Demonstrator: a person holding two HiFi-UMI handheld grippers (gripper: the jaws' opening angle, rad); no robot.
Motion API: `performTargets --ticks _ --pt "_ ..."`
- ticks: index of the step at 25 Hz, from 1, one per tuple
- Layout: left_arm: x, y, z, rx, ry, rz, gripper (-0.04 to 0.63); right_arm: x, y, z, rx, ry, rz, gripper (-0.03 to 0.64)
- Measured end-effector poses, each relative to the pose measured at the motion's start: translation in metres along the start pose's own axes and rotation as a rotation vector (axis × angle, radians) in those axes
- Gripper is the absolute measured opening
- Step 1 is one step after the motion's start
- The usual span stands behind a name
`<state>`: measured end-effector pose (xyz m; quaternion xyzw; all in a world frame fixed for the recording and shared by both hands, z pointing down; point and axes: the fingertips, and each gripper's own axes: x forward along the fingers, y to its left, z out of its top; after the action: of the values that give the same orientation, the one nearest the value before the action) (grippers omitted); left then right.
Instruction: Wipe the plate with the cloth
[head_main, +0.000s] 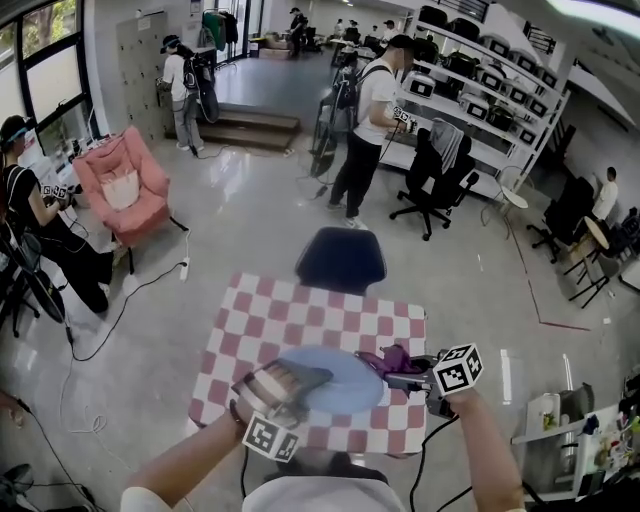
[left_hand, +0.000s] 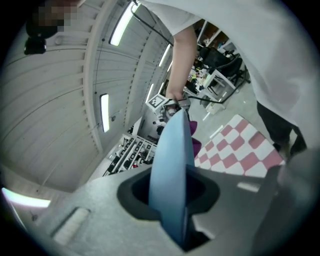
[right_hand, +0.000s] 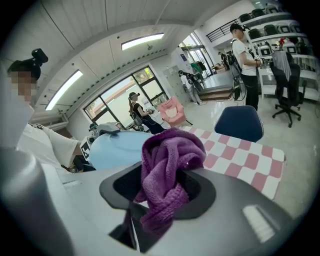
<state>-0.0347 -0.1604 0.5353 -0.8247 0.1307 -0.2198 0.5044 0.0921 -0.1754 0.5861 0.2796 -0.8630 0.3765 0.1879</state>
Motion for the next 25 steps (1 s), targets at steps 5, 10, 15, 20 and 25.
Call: performTargets --ticks 5,10,15,20,25 --pt "-0.001 -0.002 -0.014 -0.059 0.064 0.005 0.075 0.002 0.001 -0.014 0.0 0.017 0.013 0.17" --pt "0.002 0.005 -0.011 -0.15 0.145 0.04 0.075 -0.011 0.01 -0.017 -0.021 -0.009 0.048 0.17" --pt "0.004 0.006 -0.005 -0.345 0.213 0.101 0.075 -0.031 0.003 -0.031 -0.056 -0.036 0.032 0.17" --pt "0.005 -0.001 -0.001 -0.561 0.262 0.153 0.074 -0.045 0.004 -0.06 -0.062 -0.024 0.038 0.172" --pt "0.003 -0.008 0.007 -0.766 0.287 0.205 0.074 -0.058 0.004 -0.089 -0.078 -0.034 0.032 0.172"
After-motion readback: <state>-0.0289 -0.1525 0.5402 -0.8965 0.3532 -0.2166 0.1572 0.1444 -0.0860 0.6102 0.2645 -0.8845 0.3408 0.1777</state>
